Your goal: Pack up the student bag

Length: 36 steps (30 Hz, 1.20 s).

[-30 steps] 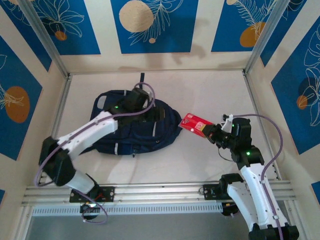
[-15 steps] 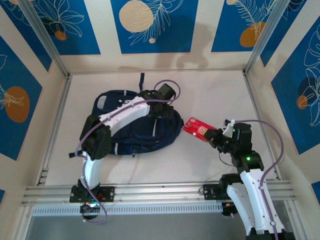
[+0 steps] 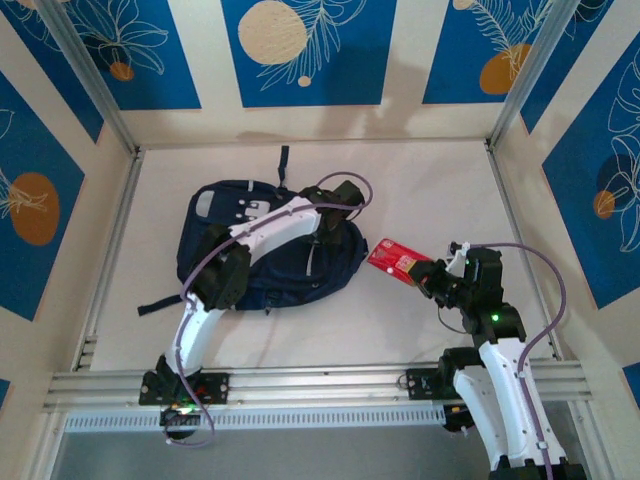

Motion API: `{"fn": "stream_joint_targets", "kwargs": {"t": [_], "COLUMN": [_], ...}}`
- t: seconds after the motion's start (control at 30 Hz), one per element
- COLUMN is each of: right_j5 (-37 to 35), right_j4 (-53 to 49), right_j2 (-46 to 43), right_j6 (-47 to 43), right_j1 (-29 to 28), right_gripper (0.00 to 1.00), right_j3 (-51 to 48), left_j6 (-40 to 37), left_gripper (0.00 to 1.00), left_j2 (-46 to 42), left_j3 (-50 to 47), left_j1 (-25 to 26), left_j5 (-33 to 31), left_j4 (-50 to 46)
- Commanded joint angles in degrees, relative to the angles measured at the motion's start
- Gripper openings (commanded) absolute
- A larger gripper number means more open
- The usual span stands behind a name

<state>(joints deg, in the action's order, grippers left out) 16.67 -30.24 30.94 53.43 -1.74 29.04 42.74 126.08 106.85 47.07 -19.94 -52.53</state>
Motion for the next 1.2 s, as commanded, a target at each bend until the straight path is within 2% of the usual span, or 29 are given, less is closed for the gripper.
{"fn": "stream_joint_targets", "kwargs": {"t": [0.0, 0.07, 0.2, 0.4, 0.47, 0.57, 0.7, 0.93, 1.03, 1.17], "right_j5": [-0.29, -0.62, -1.38, -4.02, -5.28, -6.96, -8.93, -12.06, -13.02, -10.63], "right_j4": [-2.02, -2.82, -3.51, -6.26, -7.41, -8.81, -10.13, -12.87, -13.69, -12.30], "right_j2": [-0.60, -0.68, -0.64, -0.62, -0.46, -0.27, -0.17, -1.84, -2.48, -2.56], "right_j6": [-2.64, -3.46, -4.86, -7.77, -8.73, -9.72, -10.03, -10.55, -10.89, -10.46], "right_j1": [-0.01, -0.34, -1.07, -1.68, -2.10, -2.90, -4.07, -5.71, -6.23, -6.35], "right_gripper": [0.00, 0.00, 0.00, 0.00, 0.00, 0.00, 0.00, 0.00, 0.00, 0.01], "right_j3": [2.40, 3.16, 4.10, 7.18, 8.70, 10.54, 12.46, 15.76, 16.52, 15.87], "left_j6": [1.00, 1.37, 1.36, -4.48, -6.65, -10.13, -14.21, -20.88, -21.34, -22.41], "left_gripper": [0.11, 0.01, 0.00, 0.00, 0.00, 0.00, 0.00, 0.00, 0.00, 0.00], "left_j2": [-1.07, -1.52, -3.78, -11.17, -13.72, -19.58, -26.47, -33.49, -35.01, -38.73], "left_j3": [-4.54, -5.78, -8.21, -12.91, -15.34, -23.70, -30.05, -28.61, -25.27, -24.44], "left_j1": [0.48, 0.37, -0.19, -0.22, -0.50, -1.43, -2.20, -2.98, -3.33, -4.11], "left_j5": [2.35, 2.73, 5.09, 8.18, 11.24, 19.75, 24.04, 28.59, 28.24, 32.65], "left_j4": [2.07, 2.82, 5.41, 13.43, 16.76, 27.55, 35.11, 30.75, 24.62, 22.69]}}
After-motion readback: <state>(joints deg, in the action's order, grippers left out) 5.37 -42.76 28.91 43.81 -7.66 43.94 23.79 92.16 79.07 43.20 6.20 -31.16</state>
